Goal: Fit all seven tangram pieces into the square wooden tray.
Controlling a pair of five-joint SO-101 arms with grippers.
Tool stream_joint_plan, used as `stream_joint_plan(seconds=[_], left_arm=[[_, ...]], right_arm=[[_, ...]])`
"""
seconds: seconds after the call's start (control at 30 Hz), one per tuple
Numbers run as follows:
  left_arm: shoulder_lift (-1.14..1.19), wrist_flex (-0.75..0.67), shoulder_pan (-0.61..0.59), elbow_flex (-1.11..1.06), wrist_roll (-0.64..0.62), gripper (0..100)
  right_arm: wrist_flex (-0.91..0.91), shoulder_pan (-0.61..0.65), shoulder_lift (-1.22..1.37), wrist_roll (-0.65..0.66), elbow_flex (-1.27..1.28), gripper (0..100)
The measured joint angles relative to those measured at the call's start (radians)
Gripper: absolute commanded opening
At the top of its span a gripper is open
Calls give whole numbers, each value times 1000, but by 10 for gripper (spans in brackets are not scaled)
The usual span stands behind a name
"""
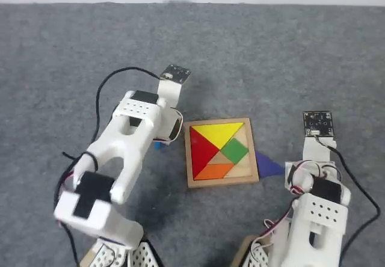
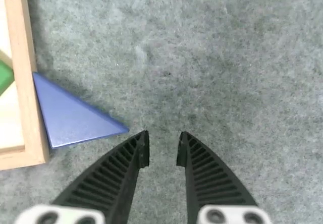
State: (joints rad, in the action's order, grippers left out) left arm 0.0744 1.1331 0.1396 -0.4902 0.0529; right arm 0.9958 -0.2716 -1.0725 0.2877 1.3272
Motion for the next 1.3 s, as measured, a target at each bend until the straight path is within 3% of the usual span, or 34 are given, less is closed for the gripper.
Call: stream_joint_plan(seconds=[0.17, 0.3, 0.43, 0.63, 1.0, 1.17, 1.3], left_arm=[[-74, 44, 95, 49, -2, 12], [-66, 48, 238, 121, -89, 12], [46, 18, 365, 236, -178, 12], [281, 15, 454, 440, -327, 12], [470, 58, 506, 674, -617, 14], [514, 58, 497, 684, -646, 103], [525, 58, 460, 684, -646, 115]], right_arm=[[0, 0, 0, 0, 0, 111], [0, 0, 0, -2, 0, 111], [0, 0, 0, -2, 0, 111], [0, 0, 0, -2, 0, 111], [0, 0, 0, -2, 0, 111], [0, 0, 0, -2, 0, 111], [0, 0, 0, -2, 0, 111]])
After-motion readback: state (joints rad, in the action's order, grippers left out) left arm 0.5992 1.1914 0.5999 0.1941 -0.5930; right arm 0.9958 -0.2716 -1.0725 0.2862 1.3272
